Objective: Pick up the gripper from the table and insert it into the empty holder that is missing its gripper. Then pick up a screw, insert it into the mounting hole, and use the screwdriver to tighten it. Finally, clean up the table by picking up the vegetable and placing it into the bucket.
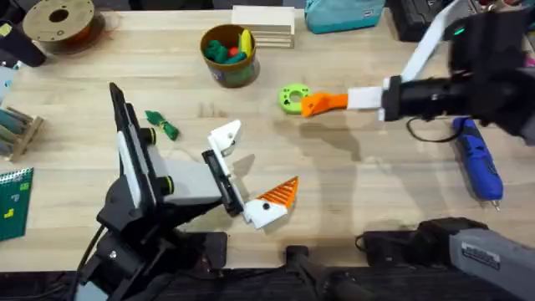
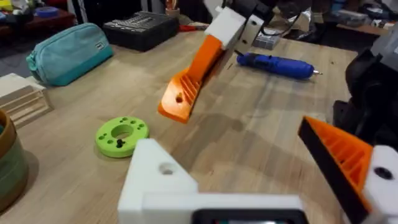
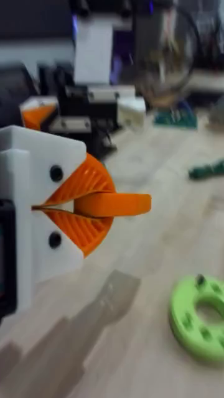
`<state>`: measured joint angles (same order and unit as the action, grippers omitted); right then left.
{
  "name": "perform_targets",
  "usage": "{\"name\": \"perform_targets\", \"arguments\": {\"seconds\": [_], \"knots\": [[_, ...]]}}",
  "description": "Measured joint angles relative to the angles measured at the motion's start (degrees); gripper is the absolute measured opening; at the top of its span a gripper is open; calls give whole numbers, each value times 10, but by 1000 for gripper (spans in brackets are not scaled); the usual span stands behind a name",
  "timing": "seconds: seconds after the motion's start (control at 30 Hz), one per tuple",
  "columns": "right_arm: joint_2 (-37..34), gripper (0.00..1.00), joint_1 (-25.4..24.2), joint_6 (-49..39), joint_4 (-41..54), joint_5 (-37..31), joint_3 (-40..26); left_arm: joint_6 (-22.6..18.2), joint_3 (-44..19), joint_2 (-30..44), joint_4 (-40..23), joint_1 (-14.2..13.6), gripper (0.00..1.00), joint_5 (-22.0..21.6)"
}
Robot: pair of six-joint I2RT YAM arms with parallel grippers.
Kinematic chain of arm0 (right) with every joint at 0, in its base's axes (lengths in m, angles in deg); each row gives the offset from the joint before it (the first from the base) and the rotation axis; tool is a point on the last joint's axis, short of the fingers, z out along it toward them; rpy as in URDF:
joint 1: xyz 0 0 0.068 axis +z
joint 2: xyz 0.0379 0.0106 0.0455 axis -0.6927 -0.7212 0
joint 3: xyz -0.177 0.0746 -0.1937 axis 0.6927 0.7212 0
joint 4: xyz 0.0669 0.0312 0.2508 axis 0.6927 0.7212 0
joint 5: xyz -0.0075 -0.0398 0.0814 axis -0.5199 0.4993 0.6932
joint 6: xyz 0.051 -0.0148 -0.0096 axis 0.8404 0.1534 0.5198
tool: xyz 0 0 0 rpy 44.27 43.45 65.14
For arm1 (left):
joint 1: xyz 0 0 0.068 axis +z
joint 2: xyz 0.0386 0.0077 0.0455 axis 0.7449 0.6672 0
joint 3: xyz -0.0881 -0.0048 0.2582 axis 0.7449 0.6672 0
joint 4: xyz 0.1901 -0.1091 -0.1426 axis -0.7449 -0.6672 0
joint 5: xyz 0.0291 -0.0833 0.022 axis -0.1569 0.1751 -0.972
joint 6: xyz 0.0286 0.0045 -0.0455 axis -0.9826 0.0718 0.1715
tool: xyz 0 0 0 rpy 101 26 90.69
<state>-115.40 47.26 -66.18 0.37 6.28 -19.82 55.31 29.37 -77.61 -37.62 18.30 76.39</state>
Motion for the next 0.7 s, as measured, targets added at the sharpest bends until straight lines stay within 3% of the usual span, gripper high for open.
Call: {"name": "perform_targets", "arguments": {"seconds": [0.37,0.7], "knots": [[-177,19,83,128,-92,296,7,2,0,0,0,0,987,0],[-190,19,140,233,-215,342,7,53,0,0,0,0,987,0]]}}
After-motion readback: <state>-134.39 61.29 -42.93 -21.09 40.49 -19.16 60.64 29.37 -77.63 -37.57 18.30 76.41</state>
